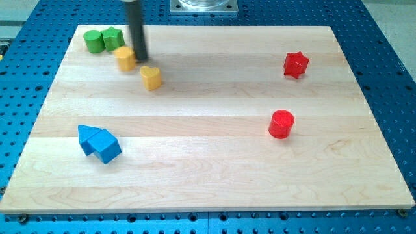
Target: Place the heart underneath the hexagon
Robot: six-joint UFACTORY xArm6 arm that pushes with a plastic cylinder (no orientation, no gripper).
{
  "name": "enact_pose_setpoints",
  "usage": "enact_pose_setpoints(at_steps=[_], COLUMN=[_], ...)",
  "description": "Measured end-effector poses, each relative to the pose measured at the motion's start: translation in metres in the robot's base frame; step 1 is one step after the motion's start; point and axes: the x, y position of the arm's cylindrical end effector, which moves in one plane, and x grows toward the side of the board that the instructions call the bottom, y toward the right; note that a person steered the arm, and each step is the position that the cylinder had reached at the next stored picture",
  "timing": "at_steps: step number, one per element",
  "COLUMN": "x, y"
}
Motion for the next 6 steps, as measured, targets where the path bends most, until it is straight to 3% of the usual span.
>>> enact_pose_setpoints(at_steps=[1,2,4,6], x=[0.001,0.038,0.072,0.086], y=[0.022,0.089,0.093,0.026])
